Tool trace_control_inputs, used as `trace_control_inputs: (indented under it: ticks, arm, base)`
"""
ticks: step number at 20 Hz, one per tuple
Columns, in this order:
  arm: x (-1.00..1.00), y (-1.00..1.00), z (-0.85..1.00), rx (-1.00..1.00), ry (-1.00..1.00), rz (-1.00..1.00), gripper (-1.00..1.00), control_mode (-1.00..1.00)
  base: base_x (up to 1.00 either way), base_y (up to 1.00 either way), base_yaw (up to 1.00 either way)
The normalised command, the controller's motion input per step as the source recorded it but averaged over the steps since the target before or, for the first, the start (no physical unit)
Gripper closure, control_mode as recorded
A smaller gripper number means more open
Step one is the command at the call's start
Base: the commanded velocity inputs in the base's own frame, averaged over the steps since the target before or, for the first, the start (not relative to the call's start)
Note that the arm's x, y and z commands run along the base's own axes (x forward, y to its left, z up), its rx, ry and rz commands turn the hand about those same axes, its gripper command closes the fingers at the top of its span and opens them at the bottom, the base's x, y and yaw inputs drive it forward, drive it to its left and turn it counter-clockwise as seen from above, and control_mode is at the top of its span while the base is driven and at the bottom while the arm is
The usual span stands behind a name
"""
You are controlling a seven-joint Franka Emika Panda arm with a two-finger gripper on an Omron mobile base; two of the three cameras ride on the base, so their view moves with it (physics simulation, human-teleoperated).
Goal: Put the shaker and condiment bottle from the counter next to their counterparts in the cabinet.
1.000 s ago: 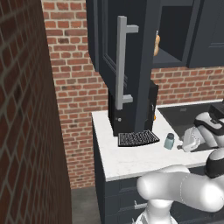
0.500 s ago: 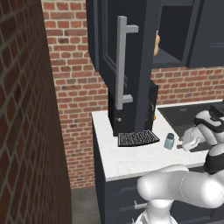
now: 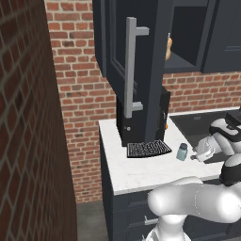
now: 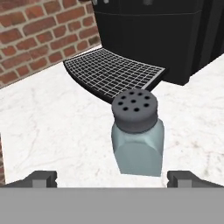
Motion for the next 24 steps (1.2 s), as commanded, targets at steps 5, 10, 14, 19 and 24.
trace_control_inputs:
  ticks: [5,10,14,19,24]
  arm:
    - [0.0,0.0,0.0,0.01,0.0,0.0,-1.0,-1.0]
    - [0.05,0.0,0.0,0.0,0.0,0.0,-1.0,-1.0]
    - [0.09,0.0,0.0,0.0,0.0,0.0,-1.0,-1.0]
    - [0.18,0.0,0.0,0.0,0.0,0.0,-1.0,-1.0]
    - [0.15,0.0,0.0,0.02,0.01,0.0,-1.0,-1.0]
  base:
    - [0.0,0.0,0.0]
    - [0.0,0.0,0.0]
    - [0.0,0.0,0.0]
    - [0.0,0.0,0.0]
    - [0.0,0.0,0.0]
